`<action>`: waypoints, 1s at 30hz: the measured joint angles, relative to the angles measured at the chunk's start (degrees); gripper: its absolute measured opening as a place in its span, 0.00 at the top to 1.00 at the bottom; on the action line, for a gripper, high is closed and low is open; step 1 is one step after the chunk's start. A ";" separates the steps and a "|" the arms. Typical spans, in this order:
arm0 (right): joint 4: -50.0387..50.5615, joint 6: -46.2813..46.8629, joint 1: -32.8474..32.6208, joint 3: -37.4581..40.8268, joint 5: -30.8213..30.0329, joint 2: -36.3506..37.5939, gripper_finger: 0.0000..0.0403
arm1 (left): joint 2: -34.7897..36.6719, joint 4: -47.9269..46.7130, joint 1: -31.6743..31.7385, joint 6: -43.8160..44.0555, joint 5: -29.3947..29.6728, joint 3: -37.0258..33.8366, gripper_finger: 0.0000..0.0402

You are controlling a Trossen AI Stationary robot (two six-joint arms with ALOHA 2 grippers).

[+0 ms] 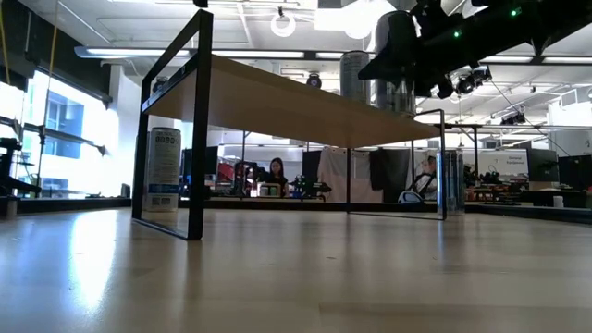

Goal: Place canned beverage on shelf
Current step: Put the white-yellow soda can on the shelf and align it with the other white-yellow soda can

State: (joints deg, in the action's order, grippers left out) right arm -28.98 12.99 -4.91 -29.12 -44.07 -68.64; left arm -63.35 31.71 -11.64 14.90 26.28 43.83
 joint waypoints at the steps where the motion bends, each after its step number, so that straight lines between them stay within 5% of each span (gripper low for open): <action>1: 0.06 0.02 0.00 0.00 0.01 0.00 0.26 | 0.00 -0.05 0.00 -0.01 0.00 0.00 0.38; 15: 0.04 -0.01 0.00 0.00 -1.36 0.02 0.24 | 0.00 -0.16 0.00 -0.04 0.00 0.00 0.38; 25: 0.02 0.01 0.00 0.00 -1.38 0.04 0.03 | 0.00 -0.20 0.00 -0.07 0.00 0.00 0.38; 30: 0.03 0.00 0.00 0.00 -1.33 0.14 0.02 | 0.00 -0.20 0.00 -0.08 0.00 0.00 0.38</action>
State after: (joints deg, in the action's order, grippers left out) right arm -28.95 12.99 -4.91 -29.12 -45.40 -68.51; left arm -63.35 31.51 -11.64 14.82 26.28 43.83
